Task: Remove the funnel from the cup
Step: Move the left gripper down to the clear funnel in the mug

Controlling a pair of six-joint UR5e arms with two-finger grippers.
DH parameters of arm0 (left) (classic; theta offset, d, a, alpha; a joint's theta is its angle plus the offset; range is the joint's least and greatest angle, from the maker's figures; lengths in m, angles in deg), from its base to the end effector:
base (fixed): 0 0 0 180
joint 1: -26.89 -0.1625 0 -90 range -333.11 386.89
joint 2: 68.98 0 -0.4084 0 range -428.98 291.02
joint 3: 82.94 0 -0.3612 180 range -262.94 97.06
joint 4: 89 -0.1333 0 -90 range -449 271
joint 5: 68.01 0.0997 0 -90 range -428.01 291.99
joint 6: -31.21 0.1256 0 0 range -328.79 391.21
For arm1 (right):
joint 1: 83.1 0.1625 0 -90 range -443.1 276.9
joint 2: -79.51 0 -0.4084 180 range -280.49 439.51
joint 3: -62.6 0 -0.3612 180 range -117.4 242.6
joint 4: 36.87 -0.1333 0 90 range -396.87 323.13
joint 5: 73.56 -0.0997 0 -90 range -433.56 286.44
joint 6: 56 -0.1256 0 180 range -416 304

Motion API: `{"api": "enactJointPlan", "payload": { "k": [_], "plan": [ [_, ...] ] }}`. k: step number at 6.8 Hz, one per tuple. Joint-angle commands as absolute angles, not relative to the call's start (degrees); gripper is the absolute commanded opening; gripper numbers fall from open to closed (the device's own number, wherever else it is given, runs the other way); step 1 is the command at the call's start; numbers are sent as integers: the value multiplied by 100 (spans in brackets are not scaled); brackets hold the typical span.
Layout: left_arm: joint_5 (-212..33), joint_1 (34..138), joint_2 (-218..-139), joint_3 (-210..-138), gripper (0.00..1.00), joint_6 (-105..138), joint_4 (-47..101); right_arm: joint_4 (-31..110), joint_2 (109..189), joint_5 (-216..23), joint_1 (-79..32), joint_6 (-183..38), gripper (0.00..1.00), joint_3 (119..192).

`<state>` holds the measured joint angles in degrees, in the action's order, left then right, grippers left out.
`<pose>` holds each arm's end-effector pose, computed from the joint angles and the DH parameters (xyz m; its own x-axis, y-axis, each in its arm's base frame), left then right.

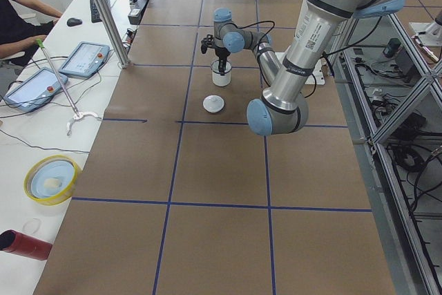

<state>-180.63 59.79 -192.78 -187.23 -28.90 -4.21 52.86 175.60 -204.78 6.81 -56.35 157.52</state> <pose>0.4747 -0.4084 0.2502 0.6738 0.1120 -0.7304 -0.0624 0.9935 0.0947 0.0499 -0.4161 0.6720 0.7522 0.0153 0.6588 -0.0030 0.9998 -0.0197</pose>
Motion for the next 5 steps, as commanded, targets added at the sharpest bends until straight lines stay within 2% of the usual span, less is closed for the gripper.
{"api": "enactJointPlan", "payload": {
  "k": [1,5],
  "plan": [
    [-18059,6002,-19264,-18849,0,-2891,-436,5286,17567,-20478,681,-5635,100,15752],
    [-18094,6388,-19264,-19349,0,-2804,-900,5286,17567,-20478,681,-5635,100,15752]
  ]
}}
